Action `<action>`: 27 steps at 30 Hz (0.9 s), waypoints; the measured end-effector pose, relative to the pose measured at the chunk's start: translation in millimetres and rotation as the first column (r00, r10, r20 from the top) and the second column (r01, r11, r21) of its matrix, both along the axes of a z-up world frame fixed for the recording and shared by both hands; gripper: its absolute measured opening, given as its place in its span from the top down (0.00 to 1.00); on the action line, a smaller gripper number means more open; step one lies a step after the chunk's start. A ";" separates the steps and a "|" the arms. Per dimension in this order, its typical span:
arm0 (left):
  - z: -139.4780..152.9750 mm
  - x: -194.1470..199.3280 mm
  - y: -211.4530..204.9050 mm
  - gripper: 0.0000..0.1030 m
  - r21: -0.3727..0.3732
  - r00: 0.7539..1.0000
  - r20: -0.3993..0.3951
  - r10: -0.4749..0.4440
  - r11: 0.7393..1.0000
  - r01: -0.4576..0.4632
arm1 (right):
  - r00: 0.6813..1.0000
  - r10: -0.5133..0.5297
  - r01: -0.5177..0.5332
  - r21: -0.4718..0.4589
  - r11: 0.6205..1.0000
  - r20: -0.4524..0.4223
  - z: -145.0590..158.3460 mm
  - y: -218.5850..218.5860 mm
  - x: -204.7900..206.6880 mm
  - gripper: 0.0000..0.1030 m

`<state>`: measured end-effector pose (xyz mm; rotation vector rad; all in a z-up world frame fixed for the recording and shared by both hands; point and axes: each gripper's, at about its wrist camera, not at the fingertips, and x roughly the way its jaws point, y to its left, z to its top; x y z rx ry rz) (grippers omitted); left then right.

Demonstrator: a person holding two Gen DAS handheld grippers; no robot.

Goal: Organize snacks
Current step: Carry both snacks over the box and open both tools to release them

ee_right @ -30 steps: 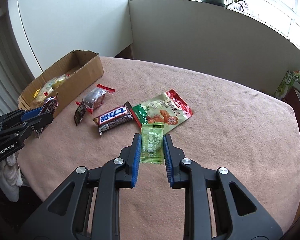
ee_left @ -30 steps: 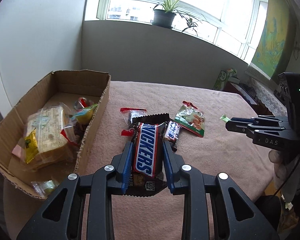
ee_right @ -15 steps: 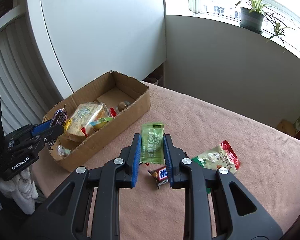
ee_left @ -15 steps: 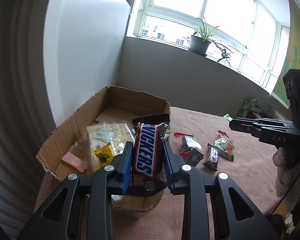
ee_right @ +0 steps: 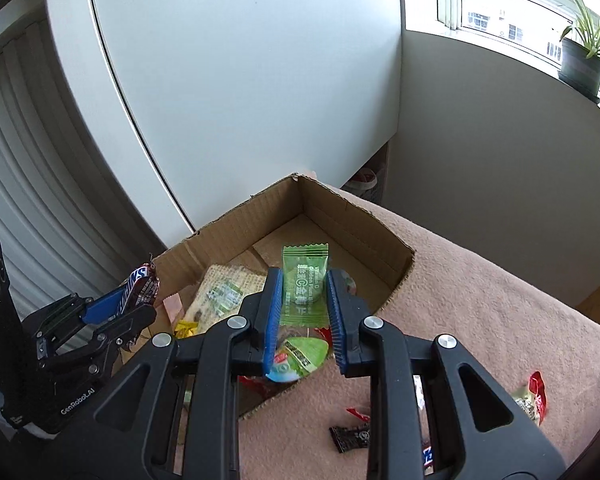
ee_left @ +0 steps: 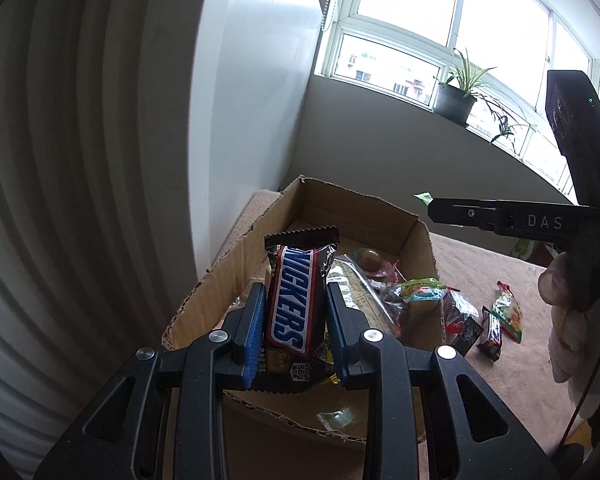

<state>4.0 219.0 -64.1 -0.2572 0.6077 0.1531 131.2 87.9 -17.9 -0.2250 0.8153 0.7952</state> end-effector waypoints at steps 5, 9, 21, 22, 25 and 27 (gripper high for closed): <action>1.6 2.2 4.2 0.73 0.003 1.000 0.001 0.003 1.000 -0.003 | 1.000 0.019 -0.019 -0.019 1.000 -0.002 -9.8 29.4 10.1 0.78; -0.8 5.7 5.0 0.73 0.005 1.000 -0.009 -0.001 1.000 0.001 | 0.999 0.035 -0.036 -0.017 0.999 -0.026 -17.1 42.5 17.3 0.77; 6.6 -0.5 2.2 0.38 0.000 1.000 0.027 0.013 1.000 -0.013 | 1.000 0.009 -0.008 0.041 0.999 -0.006 -7.1 25.1 17.4 0.15; 7.2 -1.0 1.0 0.38 0.000 1.000 0.029 0.008 1.000 -0.008 | 1.000 0.007 -0.006 0.048 0.999 -0.006 -4.6 21.1 16.7 0.14; 9.1 -3.1 -2.8 0.38 0.003 0.999 0.034 0.001 1.000 -0.001 | 1.000 -0.003 0.003 0.060 0.998 -0.011 2.9 8.3 13.4 0.14; 10.5 -4.2 -6.3 0.38 0.000 0.999 0.039 -0.010 1.000 0.010 | 1.000 -0.008 0.010 0.067 0.998 -0.022 5.5 -2.1 12.8 0.14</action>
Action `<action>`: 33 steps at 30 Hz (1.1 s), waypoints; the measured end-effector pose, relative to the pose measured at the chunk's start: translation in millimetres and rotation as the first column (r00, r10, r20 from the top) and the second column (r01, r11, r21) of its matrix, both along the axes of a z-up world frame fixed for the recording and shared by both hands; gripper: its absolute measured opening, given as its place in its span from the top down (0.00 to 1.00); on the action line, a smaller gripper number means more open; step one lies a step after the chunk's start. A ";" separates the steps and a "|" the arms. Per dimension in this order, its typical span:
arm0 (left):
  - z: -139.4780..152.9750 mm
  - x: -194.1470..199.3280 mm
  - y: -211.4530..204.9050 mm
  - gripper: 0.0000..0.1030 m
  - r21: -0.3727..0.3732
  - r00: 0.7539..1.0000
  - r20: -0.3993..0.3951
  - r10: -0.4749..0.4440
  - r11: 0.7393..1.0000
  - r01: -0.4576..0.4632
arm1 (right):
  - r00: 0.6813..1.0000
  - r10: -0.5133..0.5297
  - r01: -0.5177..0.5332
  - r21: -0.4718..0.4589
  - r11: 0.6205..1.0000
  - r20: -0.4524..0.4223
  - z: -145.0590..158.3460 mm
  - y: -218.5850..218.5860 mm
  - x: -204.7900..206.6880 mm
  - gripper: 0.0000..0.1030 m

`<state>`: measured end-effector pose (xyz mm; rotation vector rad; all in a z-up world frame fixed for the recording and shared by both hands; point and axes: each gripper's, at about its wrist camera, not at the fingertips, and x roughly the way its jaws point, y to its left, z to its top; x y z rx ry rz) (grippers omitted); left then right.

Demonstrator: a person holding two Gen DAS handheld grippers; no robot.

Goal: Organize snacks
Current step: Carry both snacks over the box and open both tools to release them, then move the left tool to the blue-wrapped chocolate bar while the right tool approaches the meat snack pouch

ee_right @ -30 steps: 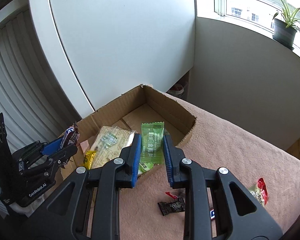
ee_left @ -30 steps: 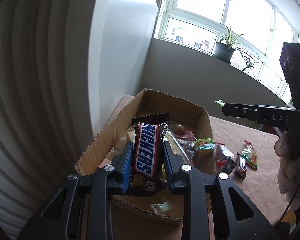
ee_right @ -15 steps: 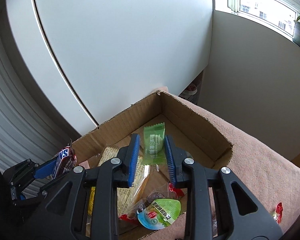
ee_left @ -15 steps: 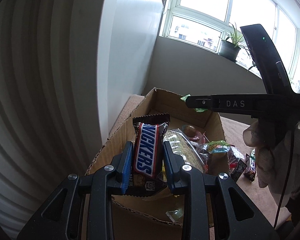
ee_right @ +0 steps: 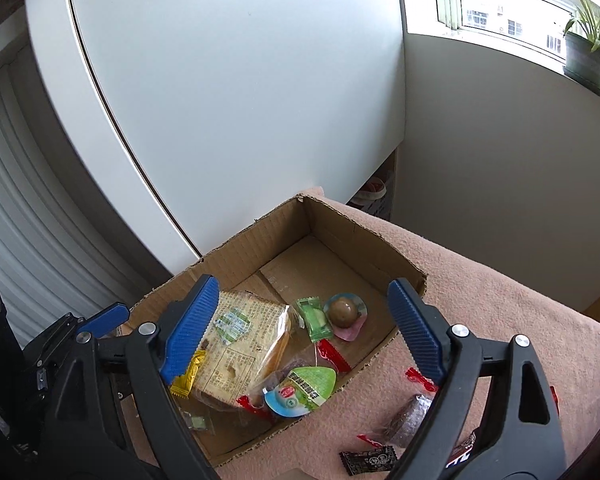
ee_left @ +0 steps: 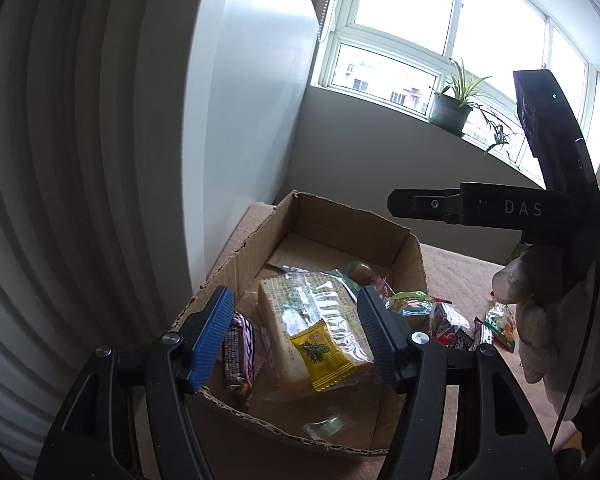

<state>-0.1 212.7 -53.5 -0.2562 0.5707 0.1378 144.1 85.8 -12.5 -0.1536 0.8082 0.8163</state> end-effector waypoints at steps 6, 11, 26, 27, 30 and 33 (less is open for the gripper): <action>6.0 -0.3 -24.6 0.38 0.007 0.998 0.019 -0.052 0.999 0.052 | 0.999 -0.035 0.035 -0.011 0.999 -0.015 3.0 -42.0 -4.2 0.14; 8.9 -2.3 -53.1 0.38 0.004 0.991 0.037 -0.125 0.992 0.125 | 0.997 -0.078 0.077 -0.037 0.996 -0.027 -0.9 -83.8 -1.4 0.14; -4.4 18.0 -143.5 0.38 0.042 0.942 -0.048 -0.332 0.942 0.334 | 0.973 -0.215 0.208 -0.084 0.974 -0.085 -30.6 -183.4 2.9 0.15; -6.5 21.2 -148.3 0.38 0.036 0.936 -0.056 -0.349 0.936 0.351 | 0.969 -0.228 0.220 -0.087 0.972 -0.091 -33.9 -190.3 5.2 0.16; -13.1 31.2 -160.4 0.38 0.018 0.920 -0.084 -0.384 0.922 0.386 | 0.958 -0.262 0.254 -0.082 0.964 -0.117 -43.1 -210.9 15.6 0.17; -20.8 42.3 -169.7 0.39 0.015 0.911 -0.113 -0.397 0.916 0.402 | 0.947 -0.276 0.269 -0.065 0.961 -0.164 -49.8 -226.6 31.0 0.26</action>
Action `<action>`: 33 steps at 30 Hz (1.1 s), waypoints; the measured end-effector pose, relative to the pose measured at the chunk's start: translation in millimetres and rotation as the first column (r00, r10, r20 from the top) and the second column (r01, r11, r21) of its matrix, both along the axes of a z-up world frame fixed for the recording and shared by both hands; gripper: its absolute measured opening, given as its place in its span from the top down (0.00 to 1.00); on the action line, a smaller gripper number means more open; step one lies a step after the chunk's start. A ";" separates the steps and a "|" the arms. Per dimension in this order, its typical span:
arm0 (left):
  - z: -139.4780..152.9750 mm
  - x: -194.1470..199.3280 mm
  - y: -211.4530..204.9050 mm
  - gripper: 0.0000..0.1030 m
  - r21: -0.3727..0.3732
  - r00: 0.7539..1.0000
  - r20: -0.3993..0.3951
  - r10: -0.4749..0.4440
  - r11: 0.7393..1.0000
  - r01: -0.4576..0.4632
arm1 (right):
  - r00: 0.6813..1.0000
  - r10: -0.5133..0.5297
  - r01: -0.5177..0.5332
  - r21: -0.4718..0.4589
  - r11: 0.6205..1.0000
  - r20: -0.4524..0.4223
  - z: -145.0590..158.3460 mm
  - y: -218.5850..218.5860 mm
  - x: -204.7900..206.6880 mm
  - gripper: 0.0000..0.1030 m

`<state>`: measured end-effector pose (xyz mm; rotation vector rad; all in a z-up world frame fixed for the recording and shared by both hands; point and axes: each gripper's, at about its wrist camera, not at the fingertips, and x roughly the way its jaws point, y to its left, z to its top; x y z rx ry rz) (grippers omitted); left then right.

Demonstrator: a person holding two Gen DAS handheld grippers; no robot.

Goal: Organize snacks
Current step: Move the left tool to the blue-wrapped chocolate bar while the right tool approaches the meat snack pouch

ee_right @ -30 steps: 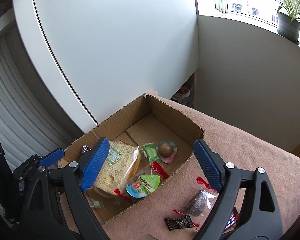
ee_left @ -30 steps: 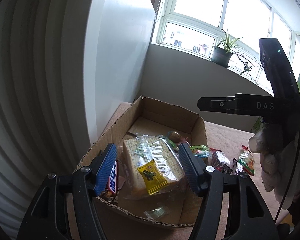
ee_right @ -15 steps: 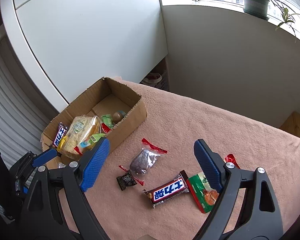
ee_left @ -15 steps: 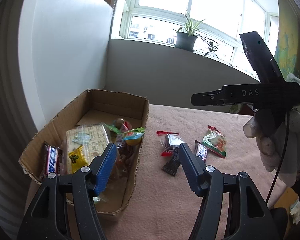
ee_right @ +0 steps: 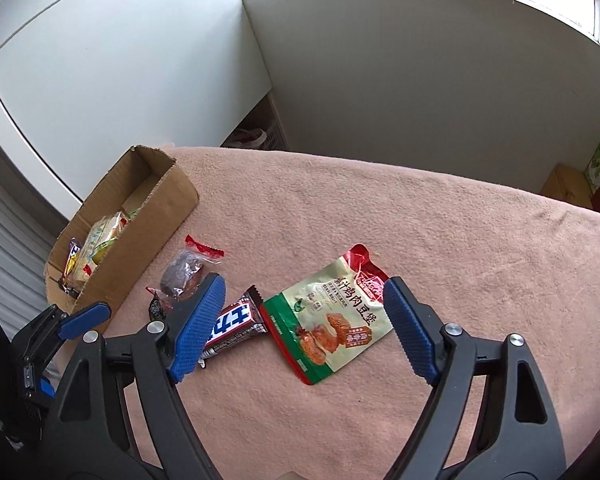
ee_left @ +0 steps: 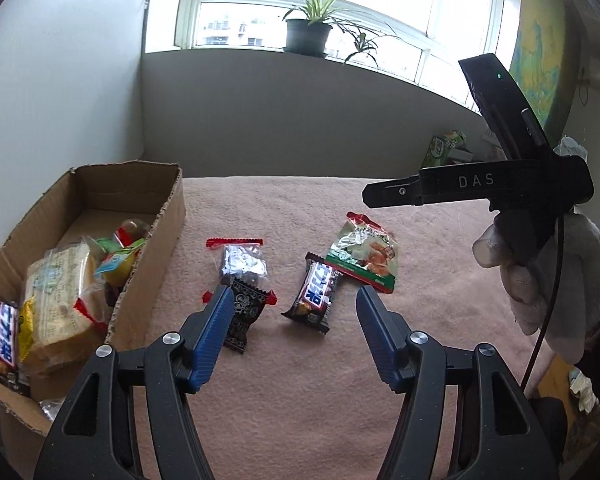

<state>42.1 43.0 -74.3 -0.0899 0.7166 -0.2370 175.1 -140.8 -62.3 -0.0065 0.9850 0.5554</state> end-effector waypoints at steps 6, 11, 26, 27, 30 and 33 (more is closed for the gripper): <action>-8.3 15.2 -15.0 0.40 0.007 0.999 -0.038 -0.020 1.000 0.020 | 0.994 0.071 -0.069 0.019 0.997 -0.083 -15.0 10.5 32.7 0.40; -14.6 23.3 -20.6 0.41 0.014 0.997 -0.065 -0.032 0.999 0.033 | 0.981 0.143 -0.149 -0.034 0.988 -0.133 -35.3 35.8 59.7 0.40; -14.3 22.6 -14.6 0.41 0.013 0.998 -0.063 -0.018 1.000 0.019 | 0.940 0.194 -0.238 -0.130 0.963 -0.280 -50.8 24.0 60.3 0.40; -14.6 22.1 -14.3 0.41 0.012 0.998 -0.064 -0.018 1.000 0.019 | 0.937 0.191 -0.235 -0.125 0.964 -0.291 -50.7 17.5 55.2 0.40; -16.6 21.3 -14.4 0.41 0.013 0.997 -0.068 -0.021 1.000 0.022 | 0.931 0.176 -0.216 -0.091 0.972 -0.321 -51.0 -5.1 39.1 0.40; -17.3 21.7 -13.4 0.41 0.000 0.997 -0.072 -0.030 1.000 0.030 | 0.919 0.191 -0.208 -0.012 0.978 -0.344 -50.8 -25.4 19.6 0.40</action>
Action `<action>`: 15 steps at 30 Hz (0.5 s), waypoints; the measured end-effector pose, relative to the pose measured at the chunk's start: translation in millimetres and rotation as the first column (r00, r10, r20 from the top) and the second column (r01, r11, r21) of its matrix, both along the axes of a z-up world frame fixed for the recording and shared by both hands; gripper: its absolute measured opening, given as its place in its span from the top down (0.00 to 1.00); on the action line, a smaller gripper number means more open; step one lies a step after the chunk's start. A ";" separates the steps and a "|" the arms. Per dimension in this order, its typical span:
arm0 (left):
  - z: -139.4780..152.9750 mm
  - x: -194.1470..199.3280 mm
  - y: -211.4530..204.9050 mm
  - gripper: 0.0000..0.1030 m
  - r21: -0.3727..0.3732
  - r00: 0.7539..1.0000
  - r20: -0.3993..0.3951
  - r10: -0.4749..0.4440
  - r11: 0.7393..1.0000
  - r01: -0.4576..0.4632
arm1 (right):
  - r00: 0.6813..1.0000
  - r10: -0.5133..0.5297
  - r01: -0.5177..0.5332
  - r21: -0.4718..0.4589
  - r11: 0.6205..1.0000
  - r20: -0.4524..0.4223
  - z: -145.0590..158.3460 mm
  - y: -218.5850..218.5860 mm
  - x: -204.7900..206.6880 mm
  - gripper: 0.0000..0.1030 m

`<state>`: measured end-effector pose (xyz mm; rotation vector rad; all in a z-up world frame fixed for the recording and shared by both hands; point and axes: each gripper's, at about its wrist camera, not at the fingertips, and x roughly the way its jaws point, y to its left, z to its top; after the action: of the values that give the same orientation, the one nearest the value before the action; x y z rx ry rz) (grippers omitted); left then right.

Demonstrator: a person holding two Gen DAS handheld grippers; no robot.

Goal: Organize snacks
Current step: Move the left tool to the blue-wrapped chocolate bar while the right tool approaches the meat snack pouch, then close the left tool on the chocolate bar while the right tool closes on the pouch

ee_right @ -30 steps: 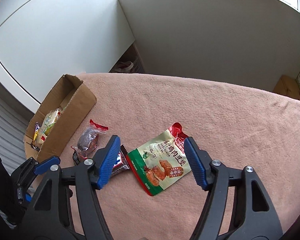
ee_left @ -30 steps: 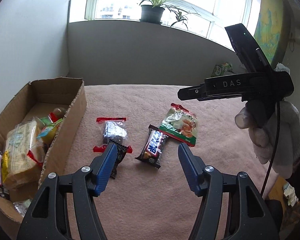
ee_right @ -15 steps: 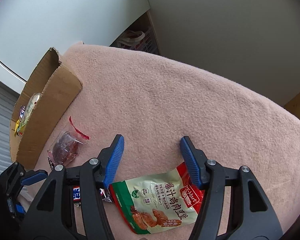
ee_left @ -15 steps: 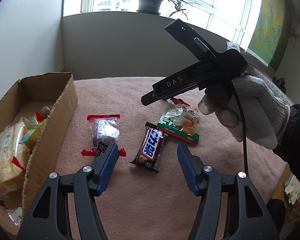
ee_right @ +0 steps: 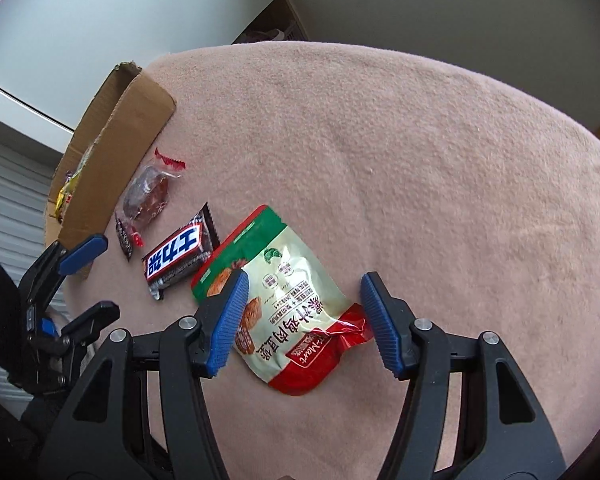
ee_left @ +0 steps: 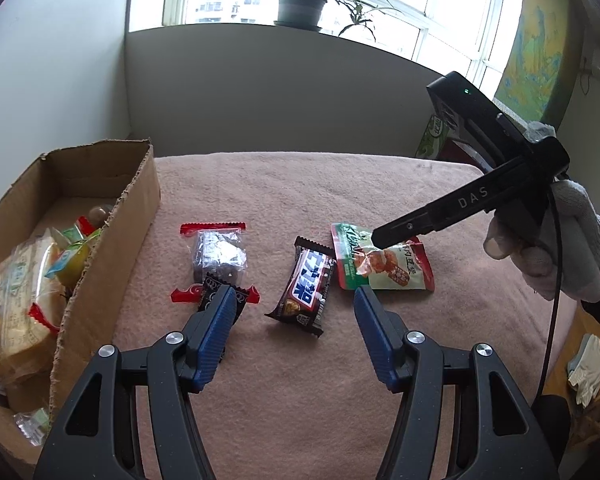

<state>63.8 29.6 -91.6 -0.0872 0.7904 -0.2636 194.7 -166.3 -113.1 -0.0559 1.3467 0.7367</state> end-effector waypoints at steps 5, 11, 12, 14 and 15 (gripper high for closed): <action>-4.4 4.8 1.1 0.43 -0.009 1.000 -0.021 -0.003 1.000 0.003 | 0.998 0.057 -0.057 0.024 0.998 0.035 3.3 -8.0 -38.2 0.39; -10.2 10.4 -10.8 0.51 0.026 0.999 -0.033 -0.014 1.000 0.015 | 0.933 0.250 -0.205 -0.191 0.960 0.257 9.4 29.7 -67.3 0.22; -11.5 12.7 -12.5 0.51 0.036 0.999 -0.033 -0.017 0.999 0.018 | 0.923 0.276 -0.220 -0.221 0.950 0.270 8.3 34.6 -70.7 0.22; -13.9 15.1 -15.3 0.51 0.051 0.999 -0.036 -0.020 0.998 0.022 | 0.906 0.315 -0.241 -0.267 0.933 0.284 5.2 41.3 -73.8 0.22; -14.8 16.9 -16.2 0.51 0.056 0.999 -0.038 -0.020 0.998 0.022 | 0.901 0.327 -0.249 -0.277 0.928 0.285 3.7 43.2 -74.6 0.22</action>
<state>80.7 13.4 -106.5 -0.0307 0.8356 -0.2599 120.2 -123.1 -109.4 -0.5580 1.1077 0.7750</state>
